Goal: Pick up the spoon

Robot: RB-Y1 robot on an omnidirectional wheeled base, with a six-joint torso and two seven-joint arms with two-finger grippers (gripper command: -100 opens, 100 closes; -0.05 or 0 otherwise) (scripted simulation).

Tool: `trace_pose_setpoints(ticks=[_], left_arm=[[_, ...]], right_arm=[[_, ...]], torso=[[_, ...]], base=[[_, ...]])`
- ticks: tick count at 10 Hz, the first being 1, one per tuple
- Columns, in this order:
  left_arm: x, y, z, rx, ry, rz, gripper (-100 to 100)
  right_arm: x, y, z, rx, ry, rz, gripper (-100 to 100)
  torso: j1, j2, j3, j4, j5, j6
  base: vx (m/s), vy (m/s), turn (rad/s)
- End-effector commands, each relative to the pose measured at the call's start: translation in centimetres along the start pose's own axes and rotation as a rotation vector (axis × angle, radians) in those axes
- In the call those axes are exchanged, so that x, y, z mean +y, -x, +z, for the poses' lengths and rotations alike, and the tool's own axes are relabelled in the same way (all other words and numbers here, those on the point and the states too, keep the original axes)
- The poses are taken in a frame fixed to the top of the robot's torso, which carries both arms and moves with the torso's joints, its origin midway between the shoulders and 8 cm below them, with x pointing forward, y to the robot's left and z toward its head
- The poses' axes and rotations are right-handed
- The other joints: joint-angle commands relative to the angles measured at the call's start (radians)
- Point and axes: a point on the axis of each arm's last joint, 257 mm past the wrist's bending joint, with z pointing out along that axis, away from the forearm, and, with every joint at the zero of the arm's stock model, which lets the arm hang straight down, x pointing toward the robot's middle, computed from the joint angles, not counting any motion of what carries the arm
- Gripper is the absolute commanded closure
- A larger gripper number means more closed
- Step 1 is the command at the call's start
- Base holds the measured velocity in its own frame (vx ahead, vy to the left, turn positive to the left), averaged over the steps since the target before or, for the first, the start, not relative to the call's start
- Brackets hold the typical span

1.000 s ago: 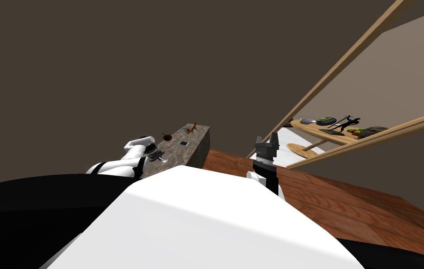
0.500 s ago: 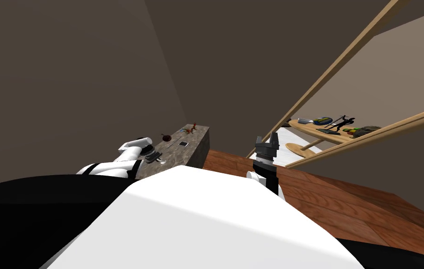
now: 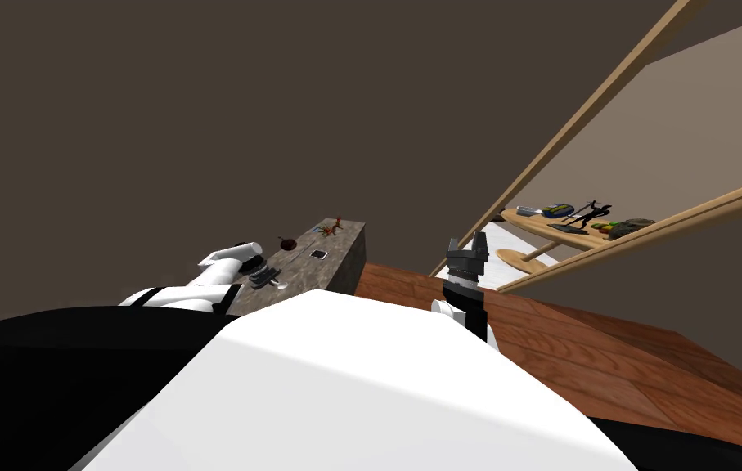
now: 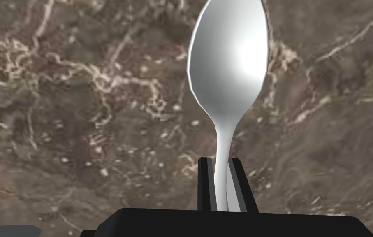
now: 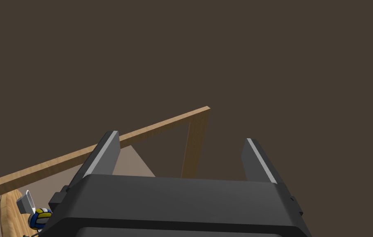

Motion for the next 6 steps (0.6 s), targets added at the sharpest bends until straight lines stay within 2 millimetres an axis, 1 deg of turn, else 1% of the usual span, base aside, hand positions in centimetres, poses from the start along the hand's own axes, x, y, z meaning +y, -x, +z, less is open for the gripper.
trace_pose_setpoints(ticks=[1, 2, 3, 5, 6], left_arm=[[1.04, 0.2, 0.1, 0.004, 0.009, -0.009, 100], [0.88, 0.07, 0.1, 0.009, 0.003, -0.009, 100], [1.8, 0.25, 0.16, 0.011, 0.013, -0.017, 100], [1.53, 0.17, 0.15, 0.013, 0.009, -0.015, 100], [1.51, 0.15, 0.14, 0.013, 0.008, -0.015, 0]], right_arm=[[0.0, 0.0, 0.0, 0.0, 0.0, 0.0, 0], [0.0, 0.0, 0.0, 0.0, 0.0, 0.0, 0], [0.0, 0.0, 0.0, 0.0, 0.0, 0.0, 0], [0.0, 0.0, 0.0, 0.0, 0.0, 0.0, 0], [0.0, 0.0, 0.0, 0.0, 0.0, 0.0, 0]], torso=[[0.0, 0.0, 0.0, 0.0, 0.0, 0.0], [0.0, 0.0, 0.0, 0.0, 0.0, 0.0], [0.0, 0.001, 0.0, 0.0, 0.0, 0.0], [0.0, 0.0, 0.0, 0.0, 0.0, 0.0], [0.0, 0.001, 0.001, 0.0, 0.0, -0.001]], base=[[0.038, 0.007, -0.054], [0.024, 0.008, -0.023], [0.027, 0.005, -0.054], [0.02, 0.007, -0.019], [0.0, 0.0, 0.0]])
